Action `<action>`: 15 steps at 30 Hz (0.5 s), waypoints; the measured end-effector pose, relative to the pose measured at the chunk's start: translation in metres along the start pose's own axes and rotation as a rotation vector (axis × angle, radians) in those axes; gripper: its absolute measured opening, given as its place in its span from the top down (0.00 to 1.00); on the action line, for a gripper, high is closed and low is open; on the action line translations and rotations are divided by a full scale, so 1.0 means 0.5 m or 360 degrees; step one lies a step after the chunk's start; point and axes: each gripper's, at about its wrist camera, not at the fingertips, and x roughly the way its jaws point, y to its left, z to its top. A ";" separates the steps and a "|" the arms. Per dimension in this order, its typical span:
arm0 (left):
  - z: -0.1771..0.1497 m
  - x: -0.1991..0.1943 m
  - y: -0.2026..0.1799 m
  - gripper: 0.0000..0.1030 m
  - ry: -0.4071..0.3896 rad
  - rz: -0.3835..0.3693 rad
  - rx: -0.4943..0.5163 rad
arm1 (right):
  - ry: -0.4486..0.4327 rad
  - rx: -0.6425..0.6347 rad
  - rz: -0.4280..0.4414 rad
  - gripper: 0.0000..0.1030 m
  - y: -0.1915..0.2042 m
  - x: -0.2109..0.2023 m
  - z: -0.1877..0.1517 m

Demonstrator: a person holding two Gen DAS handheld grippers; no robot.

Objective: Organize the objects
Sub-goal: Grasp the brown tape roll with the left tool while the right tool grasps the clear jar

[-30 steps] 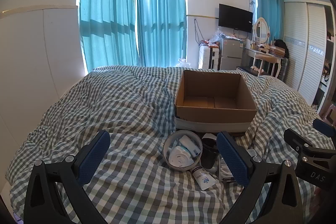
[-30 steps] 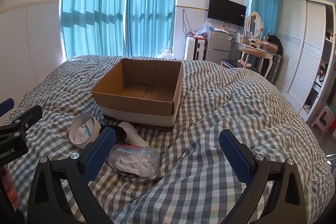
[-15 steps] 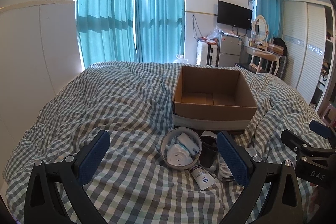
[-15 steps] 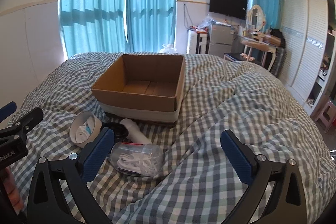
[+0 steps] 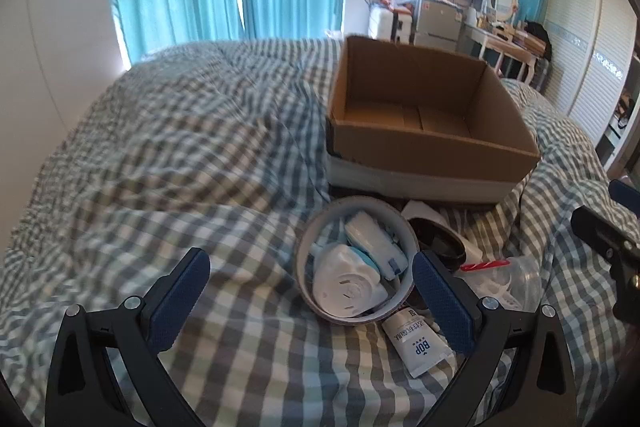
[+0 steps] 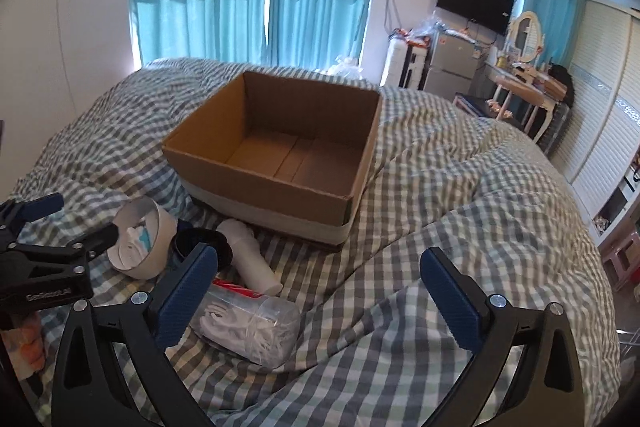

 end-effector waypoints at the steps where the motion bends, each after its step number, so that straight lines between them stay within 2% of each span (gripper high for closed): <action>1: -0.001 0.012 -0.003 0.00 0.0021 -0.0021 0.0007 | 0.0025 0.0002 0.0013 0.01 0.001 0.013 -0.005; 6: -0.011 0.058 -0.026 0.00 0.0127 -0.0066 0.0106 | 0.0176 0.0046 0.0057 0.01 -0.014 0.076 -0.035; 15: -0.011 0.077 -0.037 0.00 0.0232 -0.0116 0.0199 | 0.0227 0.0129 0.0144 0.01 -0.029 0.094 -0.056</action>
